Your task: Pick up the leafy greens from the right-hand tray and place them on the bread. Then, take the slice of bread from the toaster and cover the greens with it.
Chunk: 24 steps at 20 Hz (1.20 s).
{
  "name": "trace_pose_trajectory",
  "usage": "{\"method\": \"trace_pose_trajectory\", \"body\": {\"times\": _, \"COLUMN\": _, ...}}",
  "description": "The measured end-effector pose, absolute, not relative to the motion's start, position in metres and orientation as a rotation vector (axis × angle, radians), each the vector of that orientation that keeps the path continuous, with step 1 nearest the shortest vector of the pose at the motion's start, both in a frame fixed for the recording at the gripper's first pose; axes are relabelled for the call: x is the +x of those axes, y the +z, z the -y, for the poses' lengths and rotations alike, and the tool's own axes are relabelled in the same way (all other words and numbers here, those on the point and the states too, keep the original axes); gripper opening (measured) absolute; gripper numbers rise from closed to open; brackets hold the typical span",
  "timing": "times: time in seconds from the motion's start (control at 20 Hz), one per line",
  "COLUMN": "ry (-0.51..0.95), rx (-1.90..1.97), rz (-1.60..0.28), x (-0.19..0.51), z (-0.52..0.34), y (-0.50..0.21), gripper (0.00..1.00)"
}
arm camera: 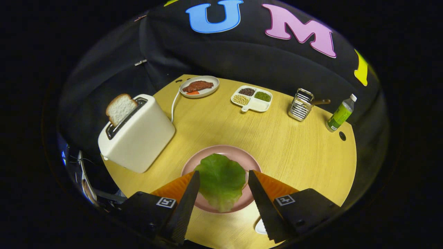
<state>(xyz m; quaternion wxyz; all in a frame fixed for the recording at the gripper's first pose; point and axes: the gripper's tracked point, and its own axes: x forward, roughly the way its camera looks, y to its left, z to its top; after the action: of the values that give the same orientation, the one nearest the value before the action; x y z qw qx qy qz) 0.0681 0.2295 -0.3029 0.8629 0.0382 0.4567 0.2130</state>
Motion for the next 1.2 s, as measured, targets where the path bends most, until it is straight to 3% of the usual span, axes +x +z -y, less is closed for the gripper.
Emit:
{"method": "trace_pose_trajectory", "body": {"times": 0.35, "ry": 0.606, "rx": 0.132, "rz": -0.784, "x": 0.073, "z": -0.307, "y": -0.19, "gripper": 0.88}}
{"method": "trace_pose_trajectory", "body": {"times": 0.65, "ry": 0.701, "rx": 0.189, "rz": -0.758, "x": 0.082, "z": -0.398, "y": -0.145, "gripper": 0.88}}
{"method": "trace_pose_trajectory", "body": {"times": 0.95, "ry": 0.685, "rx": 0.205, "rz": -0.798, "x": 0.097, "z": -0.469, "y": -0.149, "gripper": 0.88}}
{"method": "trace_pose_trajectory", "body": {"times": 1.2, "ry": 0.581, "rx": 0.191, "rz": -0.896, "x": 0.112, "z": -0.507, "y": -0.189, "gripper": 0.88}}
